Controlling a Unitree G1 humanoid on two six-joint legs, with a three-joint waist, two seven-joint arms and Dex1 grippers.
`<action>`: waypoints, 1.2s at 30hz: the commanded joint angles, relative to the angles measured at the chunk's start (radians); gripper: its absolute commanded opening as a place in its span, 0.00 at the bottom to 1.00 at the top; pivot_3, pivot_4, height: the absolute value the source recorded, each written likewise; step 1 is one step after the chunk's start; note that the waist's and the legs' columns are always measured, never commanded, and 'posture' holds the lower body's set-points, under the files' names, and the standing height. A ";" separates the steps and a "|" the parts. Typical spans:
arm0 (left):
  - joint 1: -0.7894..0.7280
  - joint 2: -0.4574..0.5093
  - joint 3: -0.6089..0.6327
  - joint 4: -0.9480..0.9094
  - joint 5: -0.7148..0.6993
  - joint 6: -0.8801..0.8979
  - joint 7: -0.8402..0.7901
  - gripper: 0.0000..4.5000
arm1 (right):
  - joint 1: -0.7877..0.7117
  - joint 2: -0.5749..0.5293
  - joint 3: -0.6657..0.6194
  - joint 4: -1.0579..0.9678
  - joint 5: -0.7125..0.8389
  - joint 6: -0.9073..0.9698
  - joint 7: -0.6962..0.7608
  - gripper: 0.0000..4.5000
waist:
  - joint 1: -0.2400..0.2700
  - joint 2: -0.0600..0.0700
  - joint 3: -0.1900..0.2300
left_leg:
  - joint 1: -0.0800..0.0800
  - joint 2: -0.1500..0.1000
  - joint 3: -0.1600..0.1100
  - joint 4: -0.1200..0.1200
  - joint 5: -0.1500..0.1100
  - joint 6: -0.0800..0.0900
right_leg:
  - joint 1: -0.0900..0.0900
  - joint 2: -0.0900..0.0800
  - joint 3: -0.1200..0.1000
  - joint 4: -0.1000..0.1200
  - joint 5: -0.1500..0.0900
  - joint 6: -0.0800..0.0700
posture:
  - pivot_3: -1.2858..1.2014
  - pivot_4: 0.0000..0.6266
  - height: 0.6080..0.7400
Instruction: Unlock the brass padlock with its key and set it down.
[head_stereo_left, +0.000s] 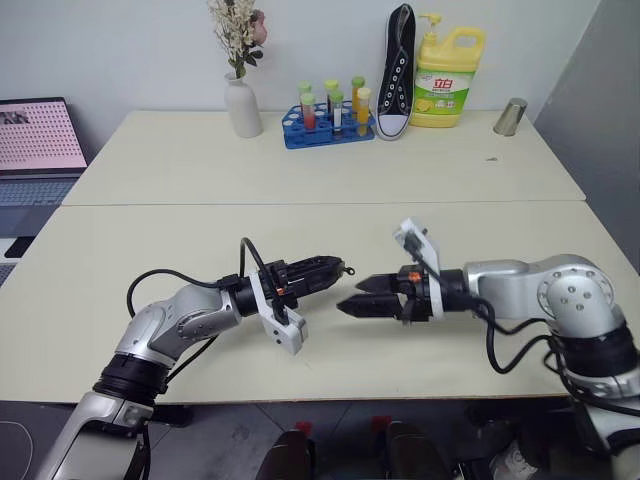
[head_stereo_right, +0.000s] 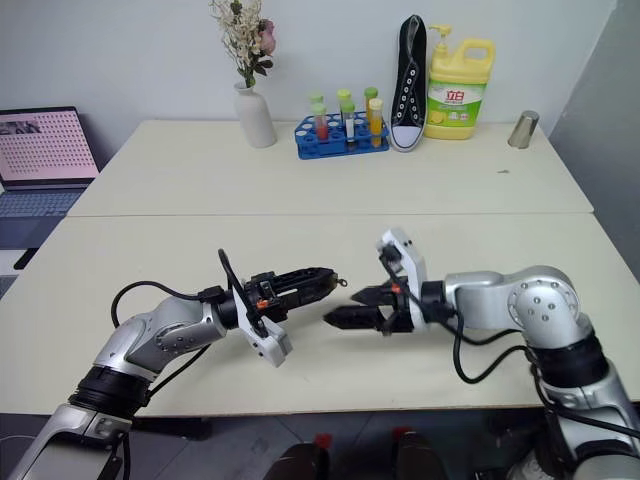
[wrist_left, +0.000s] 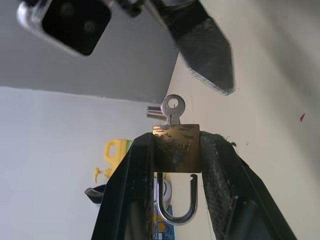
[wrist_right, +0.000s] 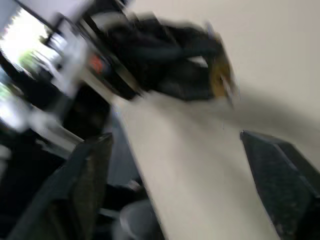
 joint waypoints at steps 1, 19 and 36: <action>-0.010 -0.009 -0.001 -0.040 -0.059 0.012 -0.013 0.21 | 0.046 -0.034 0.013 -0.079 -0.234 -0.187 0.151 1.00 | 0.000 0.000 0.000 | 0.000 0.000 0.000 0.000 0.000 0.000 | 0.000 0.000 0.000 -0.001 0.000 0.000 | 0.52 0.24 1.00; -0.032 -0.022 -0.027 -0.025 -0.098 -0.002 -0.046 0.21 | 0.061 0.263 -0.087 -0.008 -0.302 -0.185 0.103 1.00 | -0.001 0.000 0.000 | -0.002 -0.001 0.000 0.000 0.000 0.000 | -0.001 0.000 0.000 -0.001 0.000 0.000 | 0.52 0.24 1.00; -0.024 -0.022 -0.019 -0.022 -0.090 0.003 -0.042 0.21 | 0.049 0.278 -0.099 0.014 -0.383 -0.169 0.191 0.17 | -0.001 0.000 0.000 | -0.002 -0.001 0.000 0.000 0.000 0.000 | -0.002 0.000 0.000 -0.001 0.000 0.000 | 0.52 0.24 1.00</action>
